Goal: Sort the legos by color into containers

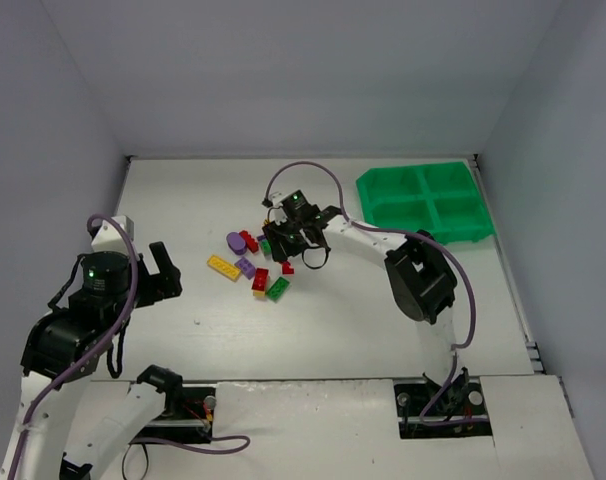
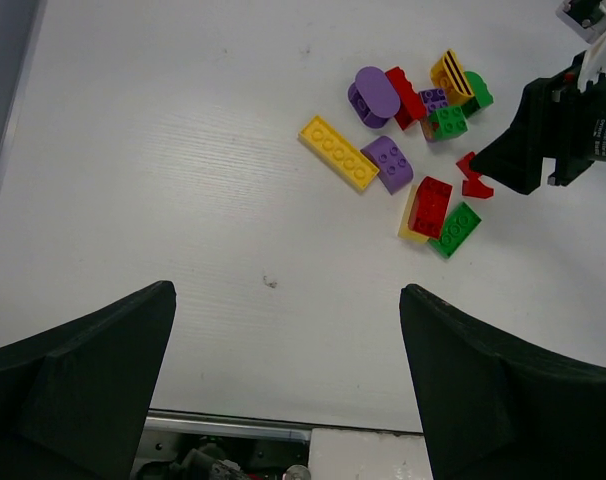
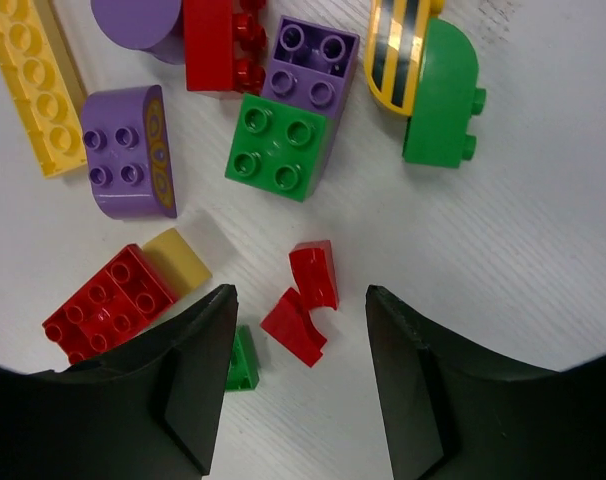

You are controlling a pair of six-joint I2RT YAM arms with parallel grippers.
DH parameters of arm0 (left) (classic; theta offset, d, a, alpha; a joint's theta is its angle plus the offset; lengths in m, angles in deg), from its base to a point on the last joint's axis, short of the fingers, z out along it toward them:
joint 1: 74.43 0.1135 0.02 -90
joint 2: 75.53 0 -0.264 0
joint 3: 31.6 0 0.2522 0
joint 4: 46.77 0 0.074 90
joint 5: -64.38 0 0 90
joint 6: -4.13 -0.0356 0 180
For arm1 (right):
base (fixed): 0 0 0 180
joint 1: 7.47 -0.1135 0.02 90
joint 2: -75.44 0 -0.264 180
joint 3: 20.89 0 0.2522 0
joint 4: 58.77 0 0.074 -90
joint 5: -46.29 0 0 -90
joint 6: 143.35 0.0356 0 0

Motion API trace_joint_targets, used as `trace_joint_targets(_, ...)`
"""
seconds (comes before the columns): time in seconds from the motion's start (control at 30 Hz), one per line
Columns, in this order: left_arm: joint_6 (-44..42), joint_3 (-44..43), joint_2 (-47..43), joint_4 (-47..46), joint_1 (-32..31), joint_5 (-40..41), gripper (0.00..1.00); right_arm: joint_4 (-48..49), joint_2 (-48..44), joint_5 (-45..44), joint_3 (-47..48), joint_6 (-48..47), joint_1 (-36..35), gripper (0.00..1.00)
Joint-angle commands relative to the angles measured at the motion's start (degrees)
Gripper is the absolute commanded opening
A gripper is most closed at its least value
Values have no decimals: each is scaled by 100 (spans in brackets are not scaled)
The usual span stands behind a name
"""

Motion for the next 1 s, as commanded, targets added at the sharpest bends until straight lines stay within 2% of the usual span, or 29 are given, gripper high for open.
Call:
trace_joint_targets(0.0,139,-3,48,-71,-20,-113,87,183,104,-77,425,-191,-155,51)
trace_joint_targets(0.17,130,-3,22,-18,-20,-87,87,96,395,-243,610,-262,-260,51)
trace_joint_targets(0.4,156,50,-22,-18,-20,-87,87,69,483,-674,391,-288,-313,50)
trace_joint_targets(0.53,174,85,-31,-18,-20,-95,87,69,527,-789,338,-314,-313,44)
trace_joint_targets(0.57,174,85,-40,-9,-20,-95,87,69,527,-815,329,-314,-322,40)
trace_joint_targets(0.8,200,138,-92,-18,-20,-87,87,69,387,-956,118,-411,-313,38)
trace_joint_targets(0.9,200,138,-93,-44,-20,-69,87,78,378,-1026,100,-464,-313,25)
trace_joint_targets(0.93,192,138,-92,-53,-20,-69,87,78,378,-1035,118,-490,-296,12)
trace_joint_targets(0.97,192,138,-101,-53,-20,-78,87,78,334,-1044,170,-499,-269,5)
